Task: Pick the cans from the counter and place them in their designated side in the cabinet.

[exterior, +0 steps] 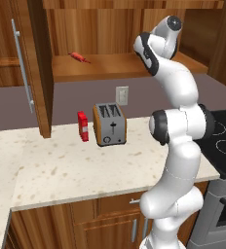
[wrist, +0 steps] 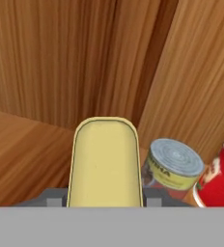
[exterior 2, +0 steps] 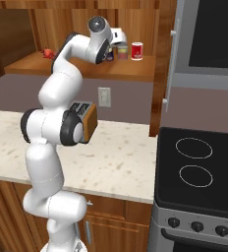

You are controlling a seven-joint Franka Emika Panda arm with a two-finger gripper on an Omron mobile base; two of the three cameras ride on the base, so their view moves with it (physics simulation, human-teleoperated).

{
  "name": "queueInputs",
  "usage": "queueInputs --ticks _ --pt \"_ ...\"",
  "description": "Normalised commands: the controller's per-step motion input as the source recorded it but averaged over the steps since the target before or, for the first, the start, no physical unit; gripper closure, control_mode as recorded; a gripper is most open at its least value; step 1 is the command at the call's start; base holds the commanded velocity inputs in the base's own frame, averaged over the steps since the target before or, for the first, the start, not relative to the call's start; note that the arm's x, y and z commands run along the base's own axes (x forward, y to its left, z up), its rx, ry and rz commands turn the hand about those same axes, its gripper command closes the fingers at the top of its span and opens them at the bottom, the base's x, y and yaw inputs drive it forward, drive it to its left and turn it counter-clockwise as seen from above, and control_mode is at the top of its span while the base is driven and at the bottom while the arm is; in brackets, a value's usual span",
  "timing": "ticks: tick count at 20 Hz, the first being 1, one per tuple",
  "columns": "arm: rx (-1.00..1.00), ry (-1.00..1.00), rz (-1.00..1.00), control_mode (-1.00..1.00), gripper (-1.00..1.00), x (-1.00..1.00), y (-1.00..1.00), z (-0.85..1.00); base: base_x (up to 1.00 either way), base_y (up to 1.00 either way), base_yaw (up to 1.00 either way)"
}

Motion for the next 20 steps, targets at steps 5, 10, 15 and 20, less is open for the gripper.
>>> queueInputs --ticks 5,10,15,20 --pt "0.00 0.00 0.00 -1.00 1.00 0.21 -0.04 -0.16 0.00 0.00 0.00" --pt "0.00 0.00 0.00 -1.00 1.00 0.20 -0.01 -0.20 0.00 0.00 0.00" --pt "0.00 0.00 0.00 -1.00 1.00 0.12 0.00 -0.25 0.00 0.00 0.00" --pt "0.00 0.00 0.00 -1.00 -1.00 0.08 0.01 -0.26 0.00 0.00 0.00"
